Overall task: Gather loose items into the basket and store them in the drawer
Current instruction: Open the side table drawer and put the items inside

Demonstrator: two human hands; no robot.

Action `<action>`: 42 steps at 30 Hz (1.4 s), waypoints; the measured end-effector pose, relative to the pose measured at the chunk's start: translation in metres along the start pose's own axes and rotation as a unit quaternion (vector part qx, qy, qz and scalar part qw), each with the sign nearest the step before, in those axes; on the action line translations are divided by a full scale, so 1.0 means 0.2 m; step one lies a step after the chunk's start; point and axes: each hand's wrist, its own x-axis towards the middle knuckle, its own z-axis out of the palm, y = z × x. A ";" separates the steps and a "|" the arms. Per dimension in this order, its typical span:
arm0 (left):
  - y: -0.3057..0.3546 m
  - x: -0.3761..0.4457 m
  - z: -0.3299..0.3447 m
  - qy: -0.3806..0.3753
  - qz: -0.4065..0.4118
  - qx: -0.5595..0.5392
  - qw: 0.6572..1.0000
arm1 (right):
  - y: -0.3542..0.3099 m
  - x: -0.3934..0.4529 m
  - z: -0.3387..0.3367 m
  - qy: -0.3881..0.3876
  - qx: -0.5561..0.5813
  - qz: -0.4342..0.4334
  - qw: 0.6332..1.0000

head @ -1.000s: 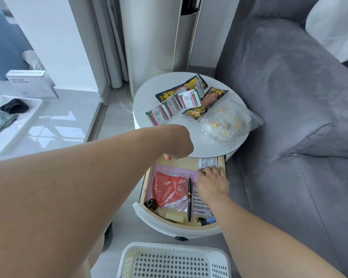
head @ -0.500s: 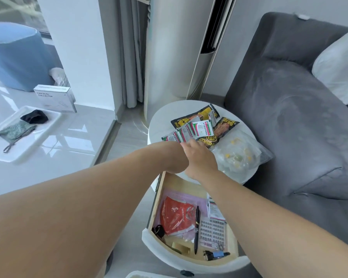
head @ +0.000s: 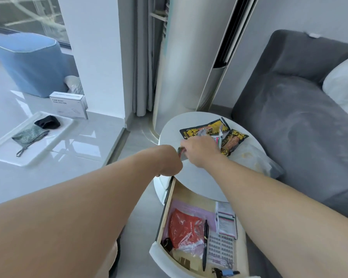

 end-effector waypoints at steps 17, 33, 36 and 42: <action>0.36 -0.29 0.03 0.048 0.175 -0.252 0.951 | 0.36 -1.05 -0.84 0.203 0.877 0.147 0.410; 0.51 -0.37 0.02 -0.062 0.185 -0.482 0.854 | 0.33 -1.20 -0.54 0.071 0.684 0.281 0.670; 0.55 -0.39 0.02 -0.033 0.217 -0.513 0.830 | 0.30 -1.17 -0.47 0.005 0.737 0.264 0.622; 0.54 -0.39 0.00 -0.070 0.235 -0.531 0.811 | 0.28 -1.13 -0.43 0.013 0.808 0.263 0.528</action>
